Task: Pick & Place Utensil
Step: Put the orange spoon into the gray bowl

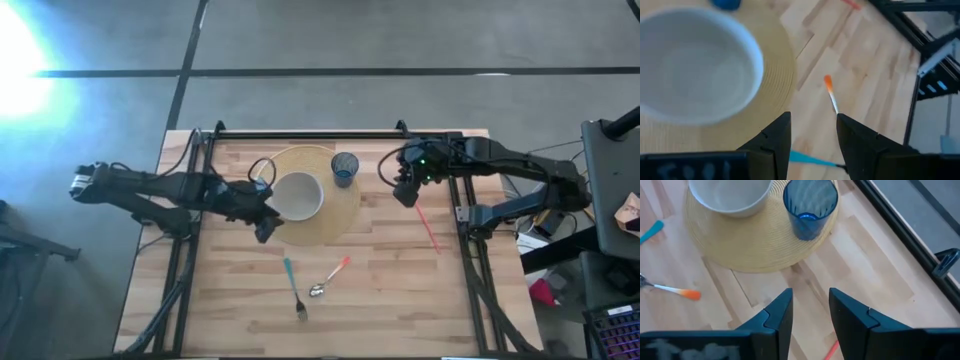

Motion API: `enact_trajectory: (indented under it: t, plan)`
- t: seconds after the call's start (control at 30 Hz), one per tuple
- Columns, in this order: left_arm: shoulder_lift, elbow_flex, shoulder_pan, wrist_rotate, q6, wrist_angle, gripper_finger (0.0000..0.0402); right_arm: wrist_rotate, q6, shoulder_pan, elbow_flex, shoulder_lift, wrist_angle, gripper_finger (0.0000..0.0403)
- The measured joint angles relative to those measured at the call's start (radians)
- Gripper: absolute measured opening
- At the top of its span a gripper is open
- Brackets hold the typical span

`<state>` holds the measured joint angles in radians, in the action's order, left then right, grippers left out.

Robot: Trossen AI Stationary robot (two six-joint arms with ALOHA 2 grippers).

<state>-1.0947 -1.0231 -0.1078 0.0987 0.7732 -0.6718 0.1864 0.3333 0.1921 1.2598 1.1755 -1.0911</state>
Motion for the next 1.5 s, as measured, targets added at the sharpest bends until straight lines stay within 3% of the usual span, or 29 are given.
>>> enact_trajectory:
  t: [0.23, 0.43, 1.0, 1.13, 1.27, 1.5]
  plan:
    - [-0.078, -0.073, -0.003, -0.074, 0.237, -0.158, 0.0149, 0.0, 0.0, 0.0, -0.109, -0.043, 0.084, 0.0111]
    - [-0.167, -0.09, -0.038, -0.19, 0.406, -0.167, 0.0149, 0.0, -0.026, 0.0, -0.155, -0.043, 0.103, 0.0102]
    - [-0.397, -0.187, -0.235, -0.19, 0.776, -0.159, 0.0149, -0.001, -0.057, 0.0, -0.321, -0.043, 0.283, 0.0077]
    - [-0.452, -0.266, -0.256, -0.176, 0.749, -0.159, 0.0149, -0.001, -0.057, 0.0, -0.325, -0.043, 0.297, 0.0073]
    - [-0.532, -0.368, -0.255, -0.117, 0.64, -0.158, 0.0149, -0.001, -0.057, 0.0, -0.321, -0.043, 0.299, 0.0073]
    - [-0.705, -0.529, -0.238, -0.111, 0.437, -0.17, 0.0149, -0.002, -0.057, 0.0, -0.32, -0.043, 0.297, 0.0085]
